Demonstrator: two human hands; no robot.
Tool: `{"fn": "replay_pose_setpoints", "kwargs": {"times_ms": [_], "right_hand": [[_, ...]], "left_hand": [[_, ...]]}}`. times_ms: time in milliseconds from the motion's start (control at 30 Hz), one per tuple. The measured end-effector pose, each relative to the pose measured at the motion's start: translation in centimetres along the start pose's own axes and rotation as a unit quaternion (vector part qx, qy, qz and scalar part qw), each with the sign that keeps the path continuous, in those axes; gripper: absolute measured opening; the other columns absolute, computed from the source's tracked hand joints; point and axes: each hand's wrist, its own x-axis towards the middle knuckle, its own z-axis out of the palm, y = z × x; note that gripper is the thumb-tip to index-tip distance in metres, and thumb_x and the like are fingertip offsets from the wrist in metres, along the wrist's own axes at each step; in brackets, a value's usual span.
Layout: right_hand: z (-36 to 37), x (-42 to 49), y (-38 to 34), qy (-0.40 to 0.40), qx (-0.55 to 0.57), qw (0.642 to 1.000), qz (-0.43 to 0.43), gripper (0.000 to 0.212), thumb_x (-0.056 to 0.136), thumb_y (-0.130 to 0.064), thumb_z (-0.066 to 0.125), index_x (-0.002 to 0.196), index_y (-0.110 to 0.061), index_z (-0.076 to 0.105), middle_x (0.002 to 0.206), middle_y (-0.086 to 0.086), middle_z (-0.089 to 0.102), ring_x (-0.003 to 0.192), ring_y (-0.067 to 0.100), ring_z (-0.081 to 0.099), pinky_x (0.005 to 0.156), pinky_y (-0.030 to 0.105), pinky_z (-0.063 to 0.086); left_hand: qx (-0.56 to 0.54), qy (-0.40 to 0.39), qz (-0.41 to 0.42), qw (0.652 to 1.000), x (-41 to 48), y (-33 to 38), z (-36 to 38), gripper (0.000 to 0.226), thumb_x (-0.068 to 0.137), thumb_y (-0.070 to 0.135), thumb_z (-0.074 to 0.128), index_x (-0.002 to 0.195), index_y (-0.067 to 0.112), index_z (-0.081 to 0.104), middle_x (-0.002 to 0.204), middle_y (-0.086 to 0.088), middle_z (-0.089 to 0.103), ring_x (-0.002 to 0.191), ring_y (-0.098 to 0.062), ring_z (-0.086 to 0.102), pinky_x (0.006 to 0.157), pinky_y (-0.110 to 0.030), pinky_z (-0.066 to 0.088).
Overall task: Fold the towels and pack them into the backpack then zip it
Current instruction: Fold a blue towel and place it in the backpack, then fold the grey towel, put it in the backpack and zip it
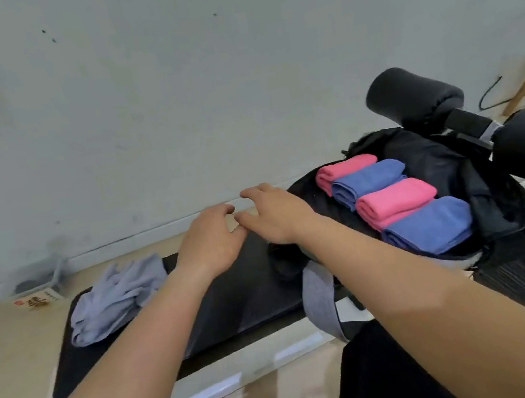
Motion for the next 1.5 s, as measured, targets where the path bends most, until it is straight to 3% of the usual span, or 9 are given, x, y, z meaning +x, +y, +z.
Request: {"fn": "replay_pose_setpoints", "kwargs": {"times_ms": [267, 400, 767, 900, 1000, 1133, 1233, 1333, 1500], "right_hand": [[9.8, 3.3, -13.7, -0.144, -0.014, 0.982, -0.125, 0.047, 0.095, -0.021, 0.054, 0.141, -0.023, 0.047, 0.142, 0.005, 0.046, 0.124, 0.03, 0.051, 0.1, 0.041, 0.044], [14.1, 5.1, -15.5, -0.174, -0.025, 0.974, -0.14, 0.048, 0.09, -0.023, 0.058, 0.137, -0.026, 0.047, 0.134, 0.006, 0.05, 0.115, 0.033, 0.054, 0.095, 0.046, 0.047], [12.2, 2.9, -10.4, 0.003, 0.161, 0.981, -0.106, 0.015, 0.08, -0.016, 0.062, 0.087, -0.029, 0.062, 0.077, -0.009, 0.062, 0.065, 0.008, 0.054, 0.063, 0.031, 0.048], [11.0, 0.6, -8.2, 0.049, 0.202, 0.976, -0.06, 0.003, 0.087, -0.026, 0.062, 0.084, -0.027, 0.064, 0.071, -0.007, 0.061, 0.064, 0.01, 0.053, 0.061, 0.028, 0.044], [10.5, 0.1, -7.4, 0.033, 0.185, 0.982, -0.038, 0.017, 0.084, -0.034, 0.063, 0.07, -0.027, 0.057, 0.063, -0.008, 0.058, 0.061, 0.013, 0.052, 0.058, 0.034, 0.045], [9.7, -0.4, -7.0, 0.013, 0.171, 0.985, -0.015, 0.03, 0.083, -0.039, 0.061, 0.06, -0.023, 0.051, 0.053, -0.009, 0.05, 0.056, 0.012, 0.045, 0.054, 0.031, 0.037], [8.9, -0.5, -6.9, 0.025, 0.165, 0.986, 0.0, 0.038, 0.084, -0.05, 0.059, 0.061, -0.019, 0.058, 0.054, -0.006, 0.057, 0.057, 0.014, 0.053, 0.055, 0.03, 0.041], [8.7, -0.8, -7.3, 0.019, 0.156, 0.988, -0.005, 0.034, 0.085, -0.049, 0.055, 0.068, -0.02, 0.063, 0.061, -0.004, 0.063, 0.063, 0.015, 0.06, 0.06, 0.033, 0.048], [8.0, -1.7, -9.5, 0.047, 0.276, 0.955, -0.097, 0.033, 0.085, -0.051, 0.054, 0.112, -0.036, 0.064, 0.098, -0.016, 0.069, 0.086, 0.003, 0.065, 0.076, 0.035, 0.056]], "left_hand": [[0.139, 0.05, -0.116, 0.982, -8.1, -18.7, -8.1, 0.045, 0.091, 0.038, 0.053, 0.134, 0.023, 0.056, 0.137, -0.002, 0.057, 0.121, -0.028, 0.053, 0.097, -0.04, 0.046], [0.068, -0.001, -0.127, 0.99, -9.1, -23.2, -6.4, 0.046, 0.088, 0.043, 0.053, 0.132, 0.032, 0.055, 0.136, 0.004, 0.057, 0.116, -0.024, 0.054, 0.091, -0.041, 0.05], [-0.029, 0.073, -0.042, 0.996, -6.4, -21.8, -6.4, 0.003, 0.084, 0.038, 0.07, 0.087, 0.036, 0.071, 0.086, 0.014, 0.056, 0.079, -0.004, 0.05, 0.069, -0.03, 0.042], [-0.104, 0.059, -0.015, 0.993, -6.8, -18.1, -6.3, 0.019, 0.094, 0.04, 0.055, 0.08, 0.033, 0.064, 0.087, 0.012, 0.061, 0.082, -0.006, 0.056, 0.07, -0.032, 0.045], [-0.237, -0.007, -0.017, 0.971, -7.4, -15.5, -5.4, 0.025, 0.095, 0.055, 0.05, 0.101, 0.038, 0.067, 0.093, 0.019, 0.069, 0.087, 0.002, 0.063, 0.078, -0.023, 0.05], [-0.3, 0.039, -0.047, 0.952, -7.2, -13.2, -4.6, 0.03, 0.102, 0.049, 0.038, 0.087, 0.041, 0.063, 0.084, 0.02, 0.066, 0.083, 0.003, 0.06, 0.078, -0.022, 0.041], [-0.31, 0.074, -0.069, 0.945, -6.7, -12.5, -5.0, 0.042, 0.096, 0.059, 0.039, 0.087, 0.028, 0.067, 0.084, 0.011, 0.067, 0.076, 0.002, 0.059, 0.071, -0.019, 0.041], [-0.263, 0.094, -0.051, 0.959, -6.5, -12.3, -4.8, 0.012, 0.09, 0.034, 0.068, 0.081, 0.025, 0.069, 0.073, 0.008, 0.068, 0.066, 0.001, 0.059, 0.062, -0.016, 0.044], [-0.292, 0.114, -0.039, 0.949, -6.3, -12.1, -4.8, 0.018, 0.096, 0.024, 0.06, 0.083, 0.02, 0.072, 0.077, -0.003, 0.071, 0.072, -0.011, 0.061, 0.069, -0.034, 0.05]]}}
